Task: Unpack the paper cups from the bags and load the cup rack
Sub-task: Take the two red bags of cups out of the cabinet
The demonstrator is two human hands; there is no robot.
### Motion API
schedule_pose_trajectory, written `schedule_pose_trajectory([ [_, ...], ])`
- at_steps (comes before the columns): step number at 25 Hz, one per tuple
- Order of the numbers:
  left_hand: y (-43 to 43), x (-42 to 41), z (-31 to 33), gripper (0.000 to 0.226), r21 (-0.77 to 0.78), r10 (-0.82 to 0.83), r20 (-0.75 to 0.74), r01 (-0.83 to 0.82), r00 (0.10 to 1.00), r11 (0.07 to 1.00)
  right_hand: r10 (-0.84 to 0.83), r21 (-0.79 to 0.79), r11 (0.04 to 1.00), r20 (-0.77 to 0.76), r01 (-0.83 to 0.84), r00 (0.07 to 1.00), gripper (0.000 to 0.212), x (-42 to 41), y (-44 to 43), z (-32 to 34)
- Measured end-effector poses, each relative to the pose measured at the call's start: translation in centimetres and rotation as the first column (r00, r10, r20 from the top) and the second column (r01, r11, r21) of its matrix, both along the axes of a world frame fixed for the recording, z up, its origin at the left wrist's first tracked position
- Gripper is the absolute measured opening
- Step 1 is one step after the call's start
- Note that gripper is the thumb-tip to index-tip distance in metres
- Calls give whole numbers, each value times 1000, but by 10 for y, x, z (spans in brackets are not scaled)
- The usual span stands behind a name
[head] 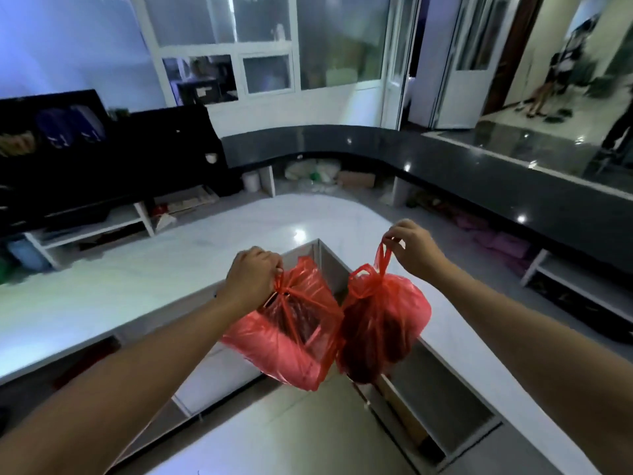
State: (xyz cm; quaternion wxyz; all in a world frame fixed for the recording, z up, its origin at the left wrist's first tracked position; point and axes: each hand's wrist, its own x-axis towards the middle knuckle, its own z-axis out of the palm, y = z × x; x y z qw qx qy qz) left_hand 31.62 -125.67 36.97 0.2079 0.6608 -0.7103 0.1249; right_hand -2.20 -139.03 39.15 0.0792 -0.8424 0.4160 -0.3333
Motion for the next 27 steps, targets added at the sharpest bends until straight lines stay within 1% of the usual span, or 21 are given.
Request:
schedule_pose_trajectory([
  [1,-22,2,9,9,-30,-11,-5,11,1000,999,-4,-28,1000,23,5,1000,8,2,-20,10],
  [3,-70,4,30,9,-88,-24,-65,18,998,996,-48,-74,996,79,54,996,7,6,-60,34],
  [5,-116,2,45,10,-105,-56,-114,44,992,993,-95,-87,991,112,105,989,7,7,-91,47],
  [7,-165,-1,52,9,-103,-116,-101,106,988,989,-128,-116,983,111,141,986,6,3,-121,52],
  [9,-210,-5,52,7,-88,-159,-101,151,982,985,-183,-98,976,109,194,977,5,-3,-147,53],
  [12,-284,-12,43,7,-73,-241,-99,235,965,969,-320,-58,943,109,327,941,8,-12,-182,50],
  [14,-328,-23,39,8,-52,-313,-135,309,940,950,-422,-34,904,93,426,902,10,-21,-200,48],
  [16,-367,-33,33,9,-20,-401,-165,404,901,915,-540,20,841,71,540,838,12,-29,-214,47],
  [18,-399,-46,24,9,-8,-474,-156,479,867,878,-615,48,788,41,613,787,13,-39,-219,42],
  [21,-440,-77,10,8,24,-598,-150,608,787,794,-716,70,697,9,714,698,15,-56,-220,32],
  [24,-469,-112,-3,11,57,-652,-192,671,734,739,-776,100,622,-53,776,629,15,-77,-214,19],
  [27,-496,-137,-9,12,86,-653,-219,681,725,728,-804,108,580,-82,808,588,15,-100,-217,10],
])
